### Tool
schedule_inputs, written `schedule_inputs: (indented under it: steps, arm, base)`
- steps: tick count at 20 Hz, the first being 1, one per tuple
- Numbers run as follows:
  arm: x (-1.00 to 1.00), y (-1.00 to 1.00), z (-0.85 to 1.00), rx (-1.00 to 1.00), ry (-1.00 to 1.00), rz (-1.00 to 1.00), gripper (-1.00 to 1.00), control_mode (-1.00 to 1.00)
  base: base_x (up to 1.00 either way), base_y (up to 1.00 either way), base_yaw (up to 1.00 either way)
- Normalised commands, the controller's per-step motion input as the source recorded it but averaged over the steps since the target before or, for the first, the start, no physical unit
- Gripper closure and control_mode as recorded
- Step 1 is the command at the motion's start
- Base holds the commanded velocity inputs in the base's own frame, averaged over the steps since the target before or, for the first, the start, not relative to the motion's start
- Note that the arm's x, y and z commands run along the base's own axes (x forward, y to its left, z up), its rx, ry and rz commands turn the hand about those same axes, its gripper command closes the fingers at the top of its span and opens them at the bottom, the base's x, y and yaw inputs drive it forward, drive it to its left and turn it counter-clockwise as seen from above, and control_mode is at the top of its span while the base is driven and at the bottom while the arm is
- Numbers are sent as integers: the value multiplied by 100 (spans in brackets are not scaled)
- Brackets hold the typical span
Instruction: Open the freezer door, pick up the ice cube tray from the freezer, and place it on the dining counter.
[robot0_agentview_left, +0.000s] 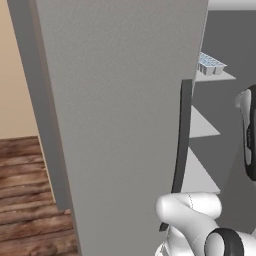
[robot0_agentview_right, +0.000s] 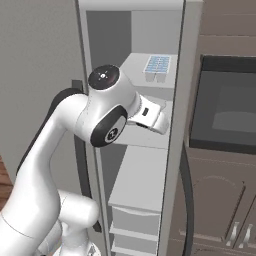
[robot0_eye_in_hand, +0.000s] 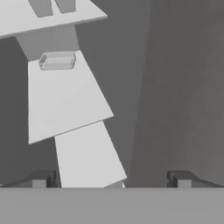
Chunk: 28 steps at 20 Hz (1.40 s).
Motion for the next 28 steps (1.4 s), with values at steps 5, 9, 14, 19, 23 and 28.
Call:
schedule_inputs:
  steps: [5,9,14,19,23,28]
  arm:
    - [18,21,25,17,-10,-5,-100,-100]
    - [25,11,10,21,-10,-6,-100,-100]
    - [32,15,1,19,-14,-19,-100,-100]
    - [29,16,4,16,-17,-27,-100,-100]
    - [30,13,12,16,-13,-23,-100,-100]
    - [35,0,26,25,-2,-15,-100,-100]
  base:
    - [0,0,0]
    - [0,0,0]
    - [0,0,0]
    - [0,0,0]
    - [0,0,0]
    - [0,0,0]
